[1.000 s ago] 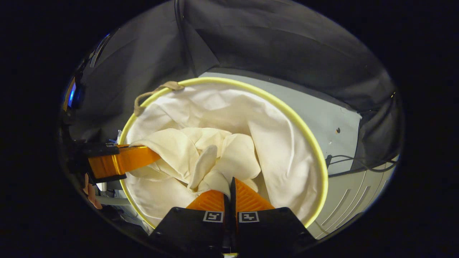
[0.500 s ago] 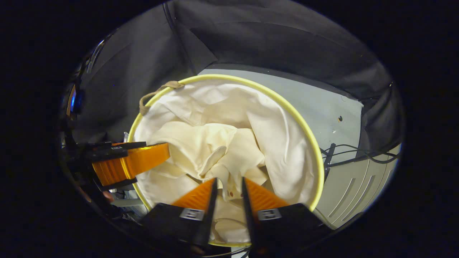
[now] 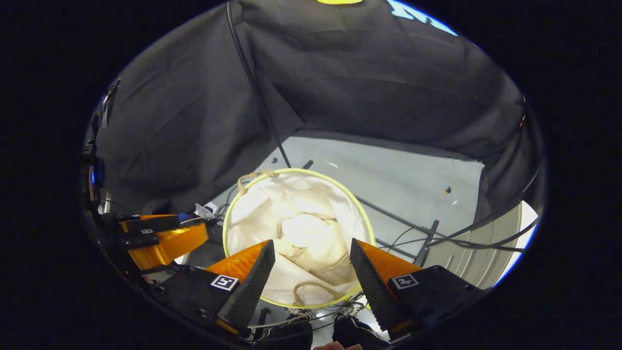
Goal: Grasp the clothes on the hanger with both hands and then place them into the laundry hamper below.
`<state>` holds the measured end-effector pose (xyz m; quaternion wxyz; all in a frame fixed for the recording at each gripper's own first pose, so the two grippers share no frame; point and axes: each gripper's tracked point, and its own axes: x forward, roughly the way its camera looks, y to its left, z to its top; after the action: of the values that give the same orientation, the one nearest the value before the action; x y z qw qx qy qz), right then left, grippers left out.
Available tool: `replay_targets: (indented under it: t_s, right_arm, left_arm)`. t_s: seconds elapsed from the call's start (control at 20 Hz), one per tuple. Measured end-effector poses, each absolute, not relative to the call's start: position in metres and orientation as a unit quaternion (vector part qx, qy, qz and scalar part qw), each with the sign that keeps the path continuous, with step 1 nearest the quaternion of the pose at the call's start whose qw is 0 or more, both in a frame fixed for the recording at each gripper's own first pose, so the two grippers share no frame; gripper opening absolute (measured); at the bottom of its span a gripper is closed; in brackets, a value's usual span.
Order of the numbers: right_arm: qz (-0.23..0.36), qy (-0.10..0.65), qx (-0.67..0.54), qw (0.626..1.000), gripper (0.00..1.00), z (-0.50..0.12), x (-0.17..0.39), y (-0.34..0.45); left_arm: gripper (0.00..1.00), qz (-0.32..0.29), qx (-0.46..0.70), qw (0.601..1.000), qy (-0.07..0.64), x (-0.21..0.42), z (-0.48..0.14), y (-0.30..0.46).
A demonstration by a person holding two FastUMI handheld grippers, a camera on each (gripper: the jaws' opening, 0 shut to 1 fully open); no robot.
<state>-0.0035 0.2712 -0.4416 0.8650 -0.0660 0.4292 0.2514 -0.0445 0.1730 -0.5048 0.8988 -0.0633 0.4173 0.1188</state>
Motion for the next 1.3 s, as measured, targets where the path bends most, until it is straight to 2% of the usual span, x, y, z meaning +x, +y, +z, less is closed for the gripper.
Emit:
replay_targets:
  t_s: [0.3, 0.35, 0.45, 0.65, 0.8, 0.95, 1.05, 1.2, 1.3]
  right_arm:
    - [0.22, 0.329, -0.025, 0.918, 0.98, -0.299, -0.019, 0.214]
    - [0.211, 0.306, -0.02, 0.928, 0.98, -0.277, -0.019, 0.206]
    - [0.191, 0.263, -0.006, 0.946, 0.98, -0.232, -0.019, 0.191]
    - [0.146, 0.173, 0.022, 0.974, 0.98, -0.141, -0.025, 0.163]
    - [0.121, 0.096, 0.02, 0.988, 0.98, -0.075, -0.032, 0.145]
    - [0.082, 0.027, 0.017, 0.996, 0.98, -0.012, -0.043, 0.121]
    - [0.054, -0.018, 0.011, 0.998, 0.98, 0.029, -0.052, 0.103]
    - [0.029, -0.048, 0.007, 0.998, 0.94, 0.063, -0.066, 0.086]
    - [0.021, -0.04, 0.02, 0.999, 0.98, 0.068, -0.071, 0.075]
  left_arm:
    - [0.94, 0.133, -0.041, 0.944, 0.3, -0.07, -0.324, 0.151]
    - [0.9, 0.129, -0.034, 0.952, 0.276, -0.073, -0.294, 0.147]
    - [0.97, 0.116, -0.026, 0.965, 0.235, -0.078, -0.238, 0.138]
    - [0.9, 0.089, 0.004, 0.986, 0.14, -0.084, -0.138, 0.123]
    - [0.89, 0.066, 0.009, 0.994, 0.088, -0.083, -0.079, 0.111]
    - [0.9, 0.013, -0.015, 0.999, 0.04, -0.078, -0.036, 0.086]
    - [0.9, 0.005, -0.007, 1.0, -0.002, -0.07, -0.002, 0.085]
    - [0.89, -0.006, -0.012, 0.999, -0.033, -0.068, 0.04, 0.081]
    - [0.89, -0.004, -0.02, 0.999, -0.05, -0.074, 0.07, 0.082]
